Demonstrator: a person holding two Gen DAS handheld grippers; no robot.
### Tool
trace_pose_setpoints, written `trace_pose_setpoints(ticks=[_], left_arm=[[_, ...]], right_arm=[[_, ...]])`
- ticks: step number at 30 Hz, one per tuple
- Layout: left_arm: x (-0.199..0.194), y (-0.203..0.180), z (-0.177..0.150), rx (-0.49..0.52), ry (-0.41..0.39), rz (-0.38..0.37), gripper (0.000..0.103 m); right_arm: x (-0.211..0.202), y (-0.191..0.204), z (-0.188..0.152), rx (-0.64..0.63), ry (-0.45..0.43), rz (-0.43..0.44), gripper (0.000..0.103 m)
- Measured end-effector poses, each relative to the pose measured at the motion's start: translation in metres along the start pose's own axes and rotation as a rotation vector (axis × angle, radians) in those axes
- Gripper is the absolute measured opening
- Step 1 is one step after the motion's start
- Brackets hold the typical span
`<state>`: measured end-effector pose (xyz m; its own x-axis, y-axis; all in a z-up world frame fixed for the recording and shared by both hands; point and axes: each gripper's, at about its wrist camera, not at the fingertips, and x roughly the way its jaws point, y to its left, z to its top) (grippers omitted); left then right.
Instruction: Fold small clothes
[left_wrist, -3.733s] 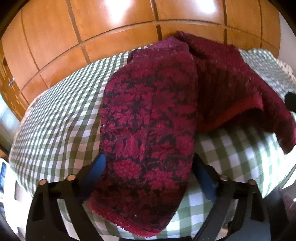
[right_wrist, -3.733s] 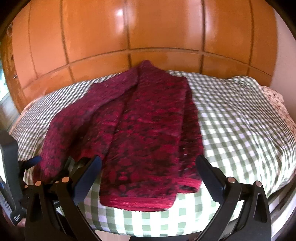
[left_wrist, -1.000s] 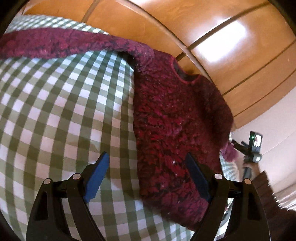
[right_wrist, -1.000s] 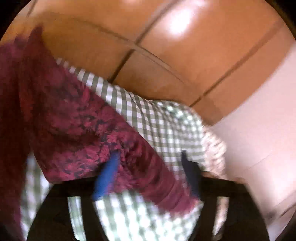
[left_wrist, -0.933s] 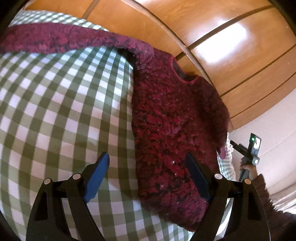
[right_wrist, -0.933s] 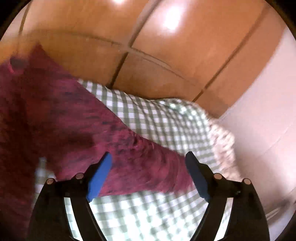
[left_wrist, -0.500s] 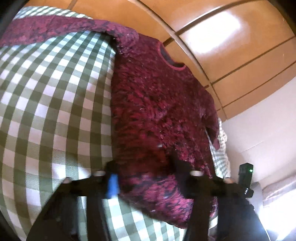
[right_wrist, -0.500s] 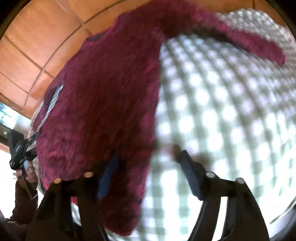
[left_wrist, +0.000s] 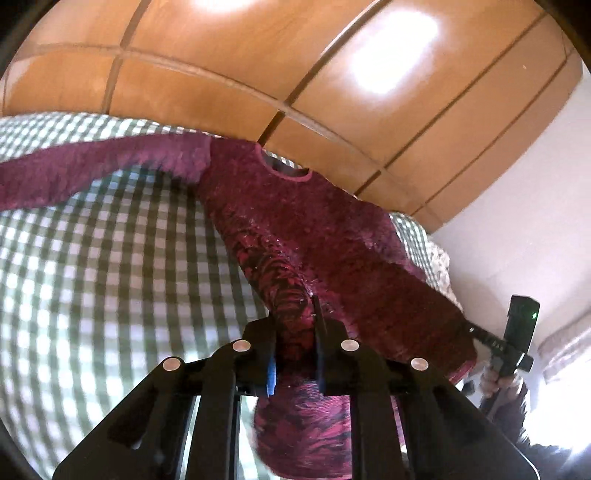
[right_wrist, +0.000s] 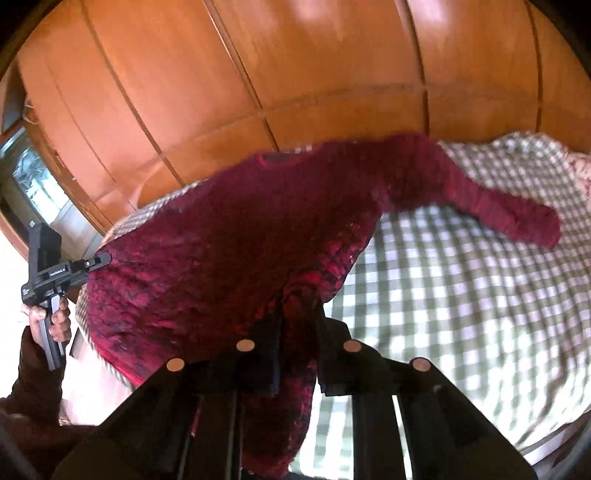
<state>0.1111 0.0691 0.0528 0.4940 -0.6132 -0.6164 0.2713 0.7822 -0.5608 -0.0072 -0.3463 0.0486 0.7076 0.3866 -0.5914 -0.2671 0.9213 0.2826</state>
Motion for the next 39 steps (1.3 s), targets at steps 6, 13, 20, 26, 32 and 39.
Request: trace_pose_setpoints(ticks=[6,13,20,26,32,39], left_arm=[[0.012,0.014,-0.075,-0.016,0.155,0.085,0.014],[0.034,0.049,-0.139,-0.118,0.218,0.198,0.020],[-0.011,0.079,-0.107,-0.219,0.006,0.268,0.059],[-0.035,0.141,-0.065,-0.407,-0.144,0.378,0.069],[-0.055,0.206,-0.016,-0.551,-0.264,0.448,0.076],[-0.046,0.267,0.031,-0.697,-0.347,0.382,0.076]], right_arm=[[0.026,-0.030,-0.079,0.001,0.194,-0.108,0.013],[0.056,-0.035,-0.120,0.007,0.341,-0.159,0.018],[0.052,-0.015,-0.065,-0.012,0.167,-0.214,0.075],[0.118,0.043,-0.036,-0.034,0.097,-0.095,0.081],[0.194,0.083,-0.031,-0.134,0.109,-0.173,0.093],[0.214,0.075,-0.032,-0.107,0.095,-0.162,0.101]])
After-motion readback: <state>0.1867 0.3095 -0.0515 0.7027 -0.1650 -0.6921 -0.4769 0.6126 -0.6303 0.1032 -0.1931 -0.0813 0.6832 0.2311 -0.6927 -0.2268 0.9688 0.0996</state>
